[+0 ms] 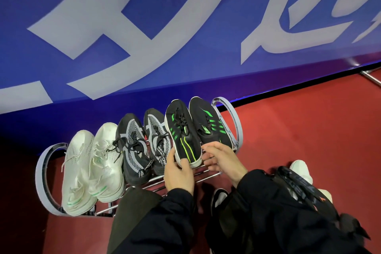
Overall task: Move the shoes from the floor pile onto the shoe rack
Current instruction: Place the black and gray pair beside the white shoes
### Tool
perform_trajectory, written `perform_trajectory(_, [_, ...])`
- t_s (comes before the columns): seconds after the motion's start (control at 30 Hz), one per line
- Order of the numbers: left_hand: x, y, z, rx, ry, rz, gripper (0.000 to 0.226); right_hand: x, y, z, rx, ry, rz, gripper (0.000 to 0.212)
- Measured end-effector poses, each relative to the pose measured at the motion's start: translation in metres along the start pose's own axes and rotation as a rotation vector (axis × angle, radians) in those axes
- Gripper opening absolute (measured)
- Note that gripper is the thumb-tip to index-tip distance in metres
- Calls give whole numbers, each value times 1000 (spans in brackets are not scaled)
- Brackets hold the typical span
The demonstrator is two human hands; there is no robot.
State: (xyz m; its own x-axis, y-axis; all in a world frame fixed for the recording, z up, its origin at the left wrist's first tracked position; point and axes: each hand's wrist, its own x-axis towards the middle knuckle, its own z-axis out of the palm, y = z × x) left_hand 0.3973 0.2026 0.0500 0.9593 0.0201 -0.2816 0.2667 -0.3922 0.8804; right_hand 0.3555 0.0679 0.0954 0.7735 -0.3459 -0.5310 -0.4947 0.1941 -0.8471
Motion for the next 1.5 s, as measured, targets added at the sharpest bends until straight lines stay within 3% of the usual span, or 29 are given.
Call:
perform_trajectory(0.13, [14,-13,4,-163,-99,-92,56,3,2,3,-47,-16,-9,24])
perform_trajectory(0.23, [8,-6,2,-73,-177,-109,63,4,4,5,-74,11,12,22])
perform_trajectory(0.33, [5,3,-1,-1,-202,-114,53,5,3,6,-108,33,14,19])
perform_trajectory(0.43, [13,-7,1,-181,-289,-180,61,7,5,5,-97,79,-13,16])
perform_trajectory(0.5, [16,-17,4,-177,-305,-187,63,9,6,5,-95,84,-15,15])
perform_trajectory(0.67, [1,2,-3,198,-217,-38,62,10,12,12,-254,43,-23,11])
perform_trajectory(0.8, [-17,38,-11,250,-89,138,31,8,-1,9,-284,63,-118,11])
perform_trajectory(0.97, [-35,100,18,94,-256,259,14,-10,-45,-21,-178,194,-257,13])
perform_trajectory(1.1, [-59,125,73,91,-432,321,26,-40,-51,-88,1,272,-301,6])
perform_trajectory(1.23, [-106,122,136,143,-723,340,18,-77,-2,-181,210,426,-196,8])
perform_trajectory(1.4, [-164,84,201,282,-943,257,16,-108,137,-266,380,875,39,20])
perform_trajectory(1.5, [-182,49,223,412,-1000,193,19,-102,243,-270,362,882,266,24])
